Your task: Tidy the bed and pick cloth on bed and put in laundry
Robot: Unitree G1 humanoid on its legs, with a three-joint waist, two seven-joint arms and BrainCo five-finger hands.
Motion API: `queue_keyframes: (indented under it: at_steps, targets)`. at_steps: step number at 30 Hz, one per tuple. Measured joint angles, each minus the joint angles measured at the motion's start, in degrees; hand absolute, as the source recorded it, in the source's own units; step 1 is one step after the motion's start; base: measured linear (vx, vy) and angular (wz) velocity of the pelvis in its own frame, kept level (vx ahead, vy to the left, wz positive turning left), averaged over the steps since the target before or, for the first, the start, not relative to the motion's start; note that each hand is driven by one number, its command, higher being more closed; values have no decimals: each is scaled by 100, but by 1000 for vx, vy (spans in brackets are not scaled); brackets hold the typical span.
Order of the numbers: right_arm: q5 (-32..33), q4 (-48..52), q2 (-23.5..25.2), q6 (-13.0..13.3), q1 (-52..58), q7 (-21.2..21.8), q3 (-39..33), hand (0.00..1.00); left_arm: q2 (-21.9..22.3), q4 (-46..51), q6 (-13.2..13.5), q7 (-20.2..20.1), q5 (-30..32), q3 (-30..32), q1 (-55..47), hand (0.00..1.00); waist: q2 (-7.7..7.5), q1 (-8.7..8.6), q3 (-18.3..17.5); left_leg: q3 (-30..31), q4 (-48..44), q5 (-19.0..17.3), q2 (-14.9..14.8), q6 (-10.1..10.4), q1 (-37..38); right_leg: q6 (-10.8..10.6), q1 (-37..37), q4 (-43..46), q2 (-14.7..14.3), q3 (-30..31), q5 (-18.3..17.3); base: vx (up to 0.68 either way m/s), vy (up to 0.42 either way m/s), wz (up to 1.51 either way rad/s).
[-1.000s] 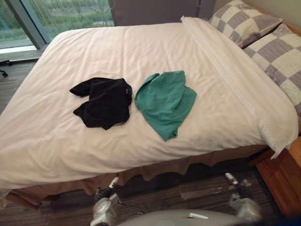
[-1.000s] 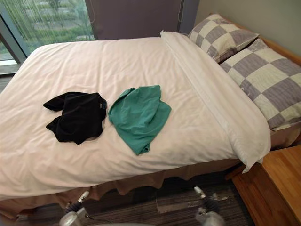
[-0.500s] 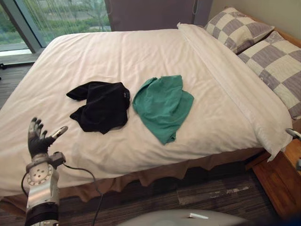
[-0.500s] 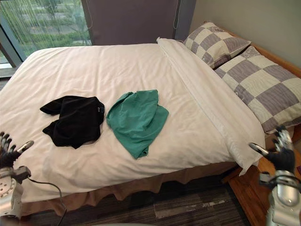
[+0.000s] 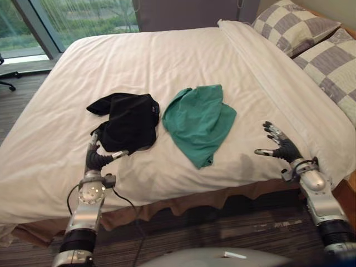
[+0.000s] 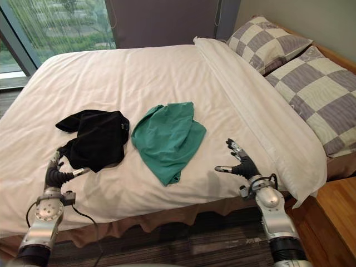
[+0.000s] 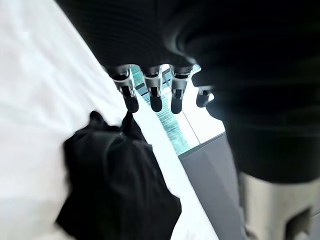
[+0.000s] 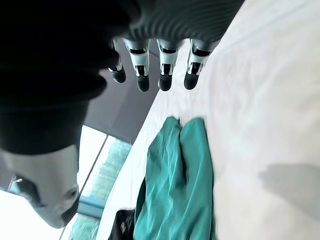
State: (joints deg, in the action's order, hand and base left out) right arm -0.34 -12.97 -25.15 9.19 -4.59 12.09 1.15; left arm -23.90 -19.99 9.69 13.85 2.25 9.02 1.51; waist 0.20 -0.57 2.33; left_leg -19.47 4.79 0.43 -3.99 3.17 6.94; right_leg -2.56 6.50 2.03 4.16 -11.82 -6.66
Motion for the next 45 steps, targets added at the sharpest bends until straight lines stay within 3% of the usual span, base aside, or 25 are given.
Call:
queue_keyframes:
  at_steps: [3, 7, 10, 14, 21, 30, 38, 45]
  targets:
    - [-92, 121, 171, -208, -6, -91, 225, 0, 1, 60, -159, 31, 417, 15, 13, 0, -3, 0, 83, 66, 16, 33, 4, -47, -43, 3, -34, 5, 2, 12, 4, -85, -1, 4]
    - [-83, 144, 150, -402, -26, -203, 194, 0, -530, 45, -157, -34, 386, 85, 325, 0, -19, 28, 92, 38, 76, 134, 4, -70, -129, 30, -193, 64, -18, 67, 41, -56, 5, -3]
    - [-71, 362, 156, -543, -76, -188, 232, 0, -738, 109, -215, -97, 376, 123, 777, 0, 71, 28, 126, -39, 76, 158, 1, -100, -193, 32, -304, 89, -21, 169, 83, -40, 9, -12]
    - [-73, 655, 155, -599, -237, -148, 183, 0, -772, 362, -626, -89, 352, 17, 1038, 0, 182, -48, 279, -70, 38, 236, 1, -156, -520, 37, -683, 201, -9, 233, 155, -49, 25, -6]
    - [-88, 979, 149, -495, -422, -97, -441, 0, -587, 471, -1322, 309, -116, -115, 1597, 0, 193, -38, 875, 134, -161, 416, 48, -224, -1267, 98, -1654, 1101, 136, 127, -121, -72, -4, 16]
    - [301, 1644, -48, -184, -714, -395, -938, 0, -672, 267, -1701, 863, -13, -734, 3394, 0, -89, -7, 1722, 645, -233, 863, 100, -232, -2336, 213, -2810, 2111, 447, -412, -455, -68, -37, 40]
    - [692, 2395, -72, -64, -507, -384, -1500, 0, -983, 279, -2128, 1163, 276, -898, 4495, 0, -115, -84, 2113, 687, -499, 861, 82, -230, -3065, 232, -3435, 2271, 518, -478, -453, -1, -6, 6]
    - [926, 2731, -80, -32, -244, -316, -1829, 0, -1186, 304, -2436, 1386, 295, -872, 4683, 0, -144, -159, 2348, 503, -600, 826, 13, -185, -3385, 270, -3727, 2248, 489, -464, -425, 29, -26, -3]
